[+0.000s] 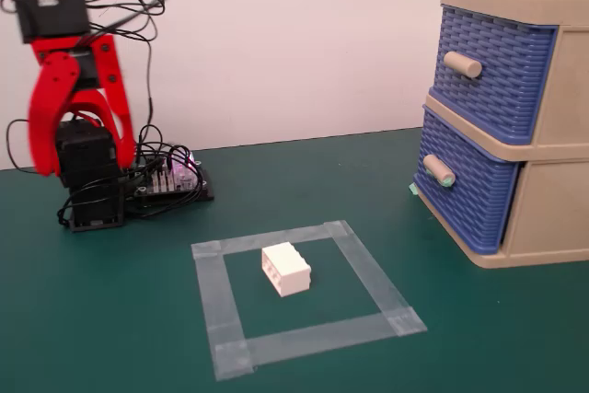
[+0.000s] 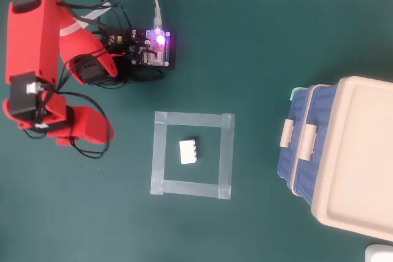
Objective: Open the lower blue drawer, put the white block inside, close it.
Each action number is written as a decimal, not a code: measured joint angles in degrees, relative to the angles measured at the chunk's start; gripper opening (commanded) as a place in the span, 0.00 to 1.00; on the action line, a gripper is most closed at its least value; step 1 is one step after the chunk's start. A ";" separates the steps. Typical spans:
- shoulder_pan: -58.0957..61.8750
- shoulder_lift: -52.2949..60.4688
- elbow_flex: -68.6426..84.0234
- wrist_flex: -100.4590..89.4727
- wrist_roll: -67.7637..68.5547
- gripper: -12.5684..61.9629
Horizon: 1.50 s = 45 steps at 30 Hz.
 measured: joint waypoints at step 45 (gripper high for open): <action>-54.67 -73.48 0.26 -151.44 59.85 0.34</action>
